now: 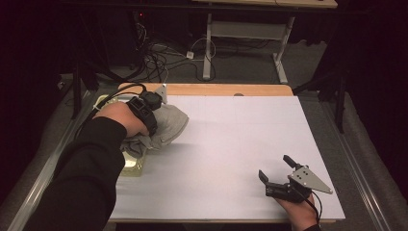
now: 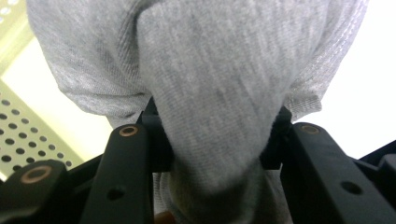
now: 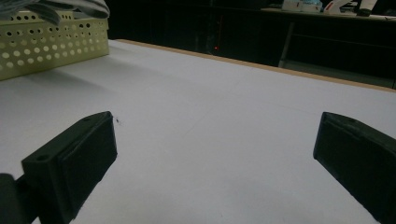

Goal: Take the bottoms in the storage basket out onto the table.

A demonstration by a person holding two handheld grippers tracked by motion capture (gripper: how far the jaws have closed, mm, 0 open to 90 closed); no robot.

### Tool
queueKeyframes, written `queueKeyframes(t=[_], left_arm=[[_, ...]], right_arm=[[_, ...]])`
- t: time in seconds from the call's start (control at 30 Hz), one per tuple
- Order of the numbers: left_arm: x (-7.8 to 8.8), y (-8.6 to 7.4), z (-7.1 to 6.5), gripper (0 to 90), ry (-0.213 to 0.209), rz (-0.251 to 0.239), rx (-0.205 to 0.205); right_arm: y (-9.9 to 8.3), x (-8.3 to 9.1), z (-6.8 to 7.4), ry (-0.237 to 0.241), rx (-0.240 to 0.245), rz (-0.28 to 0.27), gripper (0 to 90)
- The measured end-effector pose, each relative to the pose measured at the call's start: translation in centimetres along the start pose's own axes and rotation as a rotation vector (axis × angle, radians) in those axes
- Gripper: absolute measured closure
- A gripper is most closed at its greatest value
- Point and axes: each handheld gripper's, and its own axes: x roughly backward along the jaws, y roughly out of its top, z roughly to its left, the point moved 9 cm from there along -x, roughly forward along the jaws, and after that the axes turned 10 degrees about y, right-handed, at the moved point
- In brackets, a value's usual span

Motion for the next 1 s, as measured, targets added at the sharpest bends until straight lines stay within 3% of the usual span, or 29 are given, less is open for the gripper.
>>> queueKeyframes(t=[0.43, 0.83, 1.0], left_arm=[[0.3, 2.2, -2.5, 56.2, 0.003, -0.008, -0.054], [-0.1, 3.9, -4.6, 56.1, -0.027, -0.033, -0.075], [-0.4, 4.4, -5.6, 56.1, -0.062, -0.057, -0.079]], right_arm=[[0.0, 0.0, 0.0, 0.002, -0.001, -0.002, 0.2], [0.0, 0.0, 0.0, 0.003, 0.0, -0.003, 0.2], [0.0, 0.0, 0.0, 0.003, 0.001, -0.002, 0.2]])
